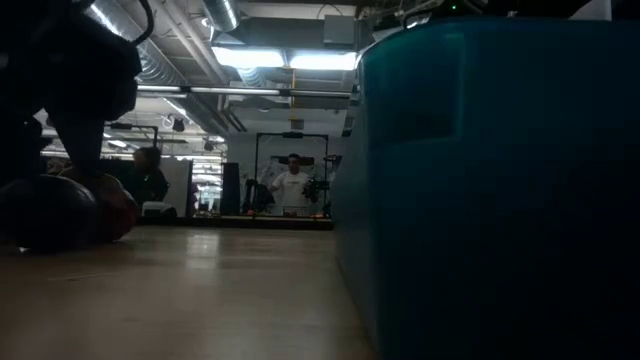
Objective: Sort produce into baskets
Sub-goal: Put the purple onion into the brown wire basket, then put the white garlic into the brown wire basket
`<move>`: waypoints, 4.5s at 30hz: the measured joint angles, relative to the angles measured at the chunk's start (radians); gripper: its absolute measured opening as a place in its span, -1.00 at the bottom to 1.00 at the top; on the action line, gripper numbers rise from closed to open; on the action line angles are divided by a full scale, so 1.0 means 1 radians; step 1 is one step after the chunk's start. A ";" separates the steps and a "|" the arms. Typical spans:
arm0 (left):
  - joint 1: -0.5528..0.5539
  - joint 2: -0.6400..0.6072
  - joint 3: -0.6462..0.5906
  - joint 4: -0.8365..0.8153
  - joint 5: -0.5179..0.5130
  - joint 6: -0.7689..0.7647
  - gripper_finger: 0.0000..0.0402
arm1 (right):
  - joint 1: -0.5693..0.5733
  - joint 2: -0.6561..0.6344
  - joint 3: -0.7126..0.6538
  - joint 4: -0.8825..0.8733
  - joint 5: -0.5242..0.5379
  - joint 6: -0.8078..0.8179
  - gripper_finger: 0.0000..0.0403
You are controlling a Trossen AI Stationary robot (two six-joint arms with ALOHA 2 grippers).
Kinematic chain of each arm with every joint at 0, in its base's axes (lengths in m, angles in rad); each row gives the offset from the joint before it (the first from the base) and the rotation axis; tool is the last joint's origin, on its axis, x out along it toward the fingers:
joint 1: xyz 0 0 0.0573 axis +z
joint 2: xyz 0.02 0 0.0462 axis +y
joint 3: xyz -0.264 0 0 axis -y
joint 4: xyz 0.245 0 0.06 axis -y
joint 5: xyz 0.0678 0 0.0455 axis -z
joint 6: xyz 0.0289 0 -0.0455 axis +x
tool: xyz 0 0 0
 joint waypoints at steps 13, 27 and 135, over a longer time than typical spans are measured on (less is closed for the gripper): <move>0.002 0.099 -0.002 0.013 -0.003 0.000 0.98 | 0.000 0.000 0.000 -0.001 0.000 0.000 0.13; 0.002 0.100 -0.002 0.100 -0.003 0.002 0.40 | 0.000 0.000 0.000 -0.002 -0.007 -0.001 0.13; 0.566 0.128 0.246 0.699 -0.194 1.238 0.81 | 0.000 -0.001 0.000 0.092 -0.240 0.000 0.13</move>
